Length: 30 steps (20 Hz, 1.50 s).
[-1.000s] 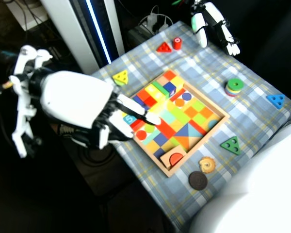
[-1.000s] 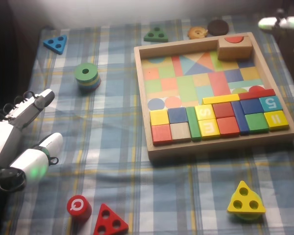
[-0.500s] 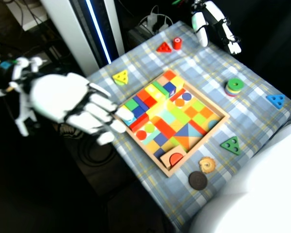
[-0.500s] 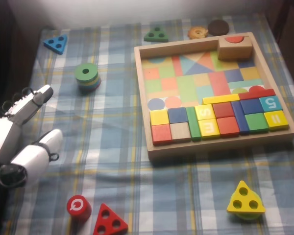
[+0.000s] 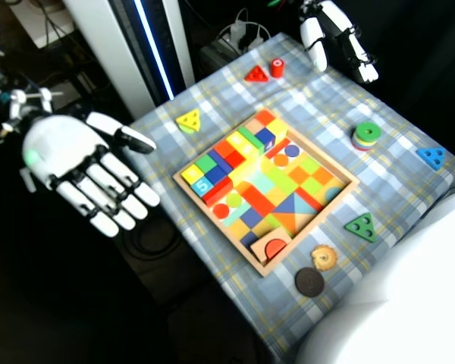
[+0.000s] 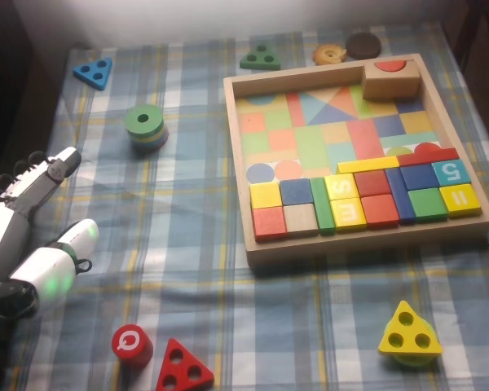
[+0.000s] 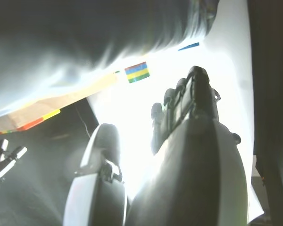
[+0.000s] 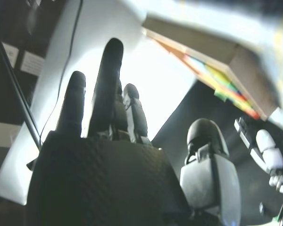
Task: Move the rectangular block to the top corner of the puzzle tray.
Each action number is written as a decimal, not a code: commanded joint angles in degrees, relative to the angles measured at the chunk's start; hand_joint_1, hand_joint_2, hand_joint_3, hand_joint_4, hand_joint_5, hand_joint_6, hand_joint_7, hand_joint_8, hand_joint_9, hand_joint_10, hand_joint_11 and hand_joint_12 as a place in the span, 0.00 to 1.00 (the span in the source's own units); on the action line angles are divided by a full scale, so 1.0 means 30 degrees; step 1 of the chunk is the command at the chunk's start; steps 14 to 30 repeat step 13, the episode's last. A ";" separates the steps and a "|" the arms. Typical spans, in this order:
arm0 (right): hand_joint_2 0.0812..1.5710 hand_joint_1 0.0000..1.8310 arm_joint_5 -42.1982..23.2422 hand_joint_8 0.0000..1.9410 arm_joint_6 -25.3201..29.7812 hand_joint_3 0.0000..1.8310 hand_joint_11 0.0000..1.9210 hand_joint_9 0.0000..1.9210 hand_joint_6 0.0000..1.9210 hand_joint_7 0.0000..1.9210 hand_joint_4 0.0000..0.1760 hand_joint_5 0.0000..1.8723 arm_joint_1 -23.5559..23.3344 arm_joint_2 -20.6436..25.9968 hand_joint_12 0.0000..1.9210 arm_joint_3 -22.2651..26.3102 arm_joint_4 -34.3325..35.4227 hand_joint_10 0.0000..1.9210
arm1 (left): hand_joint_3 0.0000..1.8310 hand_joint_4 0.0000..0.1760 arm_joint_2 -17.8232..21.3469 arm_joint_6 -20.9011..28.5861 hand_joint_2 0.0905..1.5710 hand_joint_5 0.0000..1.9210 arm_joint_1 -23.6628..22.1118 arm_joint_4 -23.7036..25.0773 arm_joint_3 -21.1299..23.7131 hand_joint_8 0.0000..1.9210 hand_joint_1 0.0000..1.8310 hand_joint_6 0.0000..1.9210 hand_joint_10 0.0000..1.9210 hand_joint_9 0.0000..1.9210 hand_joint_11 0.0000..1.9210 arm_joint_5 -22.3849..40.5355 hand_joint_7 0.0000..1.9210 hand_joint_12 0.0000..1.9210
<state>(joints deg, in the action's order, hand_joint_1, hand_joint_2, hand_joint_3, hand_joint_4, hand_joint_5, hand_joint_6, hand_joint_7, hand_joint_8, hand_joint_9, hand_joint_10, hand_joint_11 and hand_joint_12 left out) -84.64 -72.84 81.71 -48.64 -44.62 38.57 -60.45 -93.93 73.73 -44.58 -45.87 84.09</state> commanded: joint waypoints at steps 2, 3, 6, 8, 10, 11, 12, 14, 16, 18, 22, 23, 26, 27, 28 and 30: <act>0.69 0.00 -0.2995 0.00 -0.0066 0.00 0.00 0.00 0.00 0.05 0.00 0.09 -0.0009 -0.0239 0.00 0.0063 -0.0281 0.00 | 0.00 0.35 0.0003 0.0137 0.90 0.13 -0.0082 0.0743 0.0004 0.00 0.32 0.00 0.00 0.03 0.00 0.2289 0.08 0.00; 0.69 0.00 -0.3232 0.00 -0.0066 0.00 0.00 0.00 0.00 0.04 0.00 0.09 -0.0014 -0.0461 0.00 0.0107 -0.0122 0.00 | 0.00 0.26 -0.0008 0.0137 0.89 0.13 -0.0082 0.0747 0.0012 0.00 0.36 0.00 0.00 0.03 0.00 0.2337 0.08 0.00; 0.65 0.00 -0.4306 0.00 -0.0066 0.00 0.00 0.00 0.00 0.04 0.00 0.10 0.0001 -0.0692 0.00 0.0332 0.0277 0.00 | 0.00 0.24 0.0030 0.0137 0.89 0.15 -0.0174 0.0846 0.0062 0.00 0.35 0.01 0.00 0.04 0.00 0.2482 0.09 0.00; 0.64 0.00 -0.4514 0.00 -0.0064 0.00 0.00 0.00 0.00 0.03 0.00 0.08 -0.0031 -0.0763 0.00 0.0361 0.0273 0.00 | 0.00 0.27 0.0036 0.0137 0.89 0.16 -0.0183 0.0890 0.0060 0.00 0.38 0.00 0.00 0.04 0.00 0.2494 0.09 0.00; 0.69 0.00 -0.5045 0.01 -0.0064 0.00 0.00 0.00 0.01 0.04 0.00 0.09 -0.0058 -0.0860 0.00 0.0561 0.0282 0.00 | 0.00 0.21 0.0038 0.0177 0.88 0.16 -0.0197 0.0971 0.0058 0.00 0.39 0.00 0.00 0.04 0.00 0.2498 0.10 0.00; 0.72 0.00 -0.5262 0.00 -0.0066 0.00 0.00 0.00 0.00 0.05 0.00 0.11 -0.0058 -0.0936 0.00 0.0647 0.0376 0.00 | 0.00 0.21 0.0038 0.0275 0.88 0.17 -0.0197 0.0986 0.0056 0.00 0.37 0.00 0.00 0.04 0.00 0.2498 0.10 0.00; 0.72 0.00 -0.5343 0.00 -0.0148 0.00 0.00 0.00 0.01 0.06 0.07 0.13 -0.0072 -0.1032 0.00 0.0702 0.0479 0.00 | 0.00 0.26 0.0034 0.0395 0.89 0.17 -0.0195 0.1005 0.0056 0.00 0.36 0.00 0.00 0.05 0.00 0.2496 0.10 0.00; 0.74 0.00 -0.5346 0.01 -0.0404 0.01 0.00 0.00 0.01 0.06 0.09 0.14 -0.0190 -0.1215 0.00 0.0697 0.0584 0.00 | 0.00 0.28 0.0032 0.0464 0.89 0.17 -0.0199 0.1022 0.0056 0.00 0.34 0.00 0.00 0.05 0.00 0.2414 0.10 0.00; 0.74 0.00 -0.5346 0.01 -0.0404 0.01 0.00 0.00 0.01 0.06 0.09 0.14 -0.0190 -0.1215 0.00 0.0697 0.0584 0.00 | 0.00 0.28 0.0032 0.0464 0.89 0.17 -0.0199 0.1022 0.0056 0.00 0.34 0.00 0.00 0.05 0.00 0.2414 0.10 0.00; 0.74 0.00 -0.5346 0.01 -0.0404 0.01 0.00 0.00 0.01 0.06 0.09 0.14 -0.0190 -0.1215 0.00 0.0697 0.0584 0.00 | 0.00 0.28 0.0032 0.0464 0.89 0.17 -0.0199 0.1022 0.0056 0.00 0.34 0.00 0.00 0.05 0.00 0.2414 0.10 0.00; 0.74 0.00 -0.5346 0.01 -0.0404 0.01 0.00 0.00 0.01 0.06 0.09 0.14 -0.0190 -0.1215 0.00 0.0697 0.0584 0.00 | 0.00 0.28 0.0032 0.0464 0.89 0.17 -0.0199 0.1022 0.0056 0.00 0.34 0.00 0.00 0.05 0.00 0.2414 0.10 0.00; 0.74 0.00 -0.5346 0.01 -0.0404 0.01 0.00 0.00 0.01 0.06 0.09 0.14 -0.0190 -0.1215 0.00 0.0697 0.0584 0.00 | 0.00 0.28 0.0032 0.0464 0.89 0.17 -0.0199 0.1022 0.0056 0.00 0.34 0.00 0.00 0.05 0.00 0.2414 0.10 0.00; 0.74 0.00 -0.5346 0.01 -0.0404 0.01 0.00 0.00 0.01 0.06 0.09 0.14 -0.0190 -0.1215 0.00 0.0697 0.0584 0.00 | 0.00 0.28 0.0032 0.0464 0.89 0.17 -0.0199 0.1022 0.0056 0.00 0.34 0.00 0.00 0.05 0.00 0.2414 0.10 0.00; 0.74 0.00 -0.5346 0.01 -0.0404 0.01 0.00 0.00 0.01 0.06 0.09 0.14 -0.0190 -0.1215 0.00 0.0697 0.0584 0.00 | 0.00 0.28 0.0032 0.0464 0.89 0.17 -0.0199 0.1022 0.0056 0.00 0.34 0.00 0.00 0.05 0.00 0.2414 0.10 0.00; 0.74 0.00 -0.5346 0.01 -0.0404 0.01 0.00 0.00 0.01 0.06 0.09 0.14 -0.0190 -0.1215 0.00 0.0697 0.0584 0.00 | 0.00 0.28 0.0032 0.0464 0.89 0.17 -0.0199 0.1022 0.0056 0.00 0.34 0.00 0.00 0.05 0.00 0.2414 0.10 0.00; 0.74 0.00 -0.5346 0.01 -0.0404 0.01 0.00 0.00 0.01 0.06 0.09 0.14 -0.0190 -0.1215 0.00 0.0697 0.0584 0.00 | 0.00 0.28 0.0032 0.0464 0.89 0.17 -0.0199 0.1022 0.0056 0.00 0.34 0.00 0.00 0.05 0.00 0.2414 0.10 0.00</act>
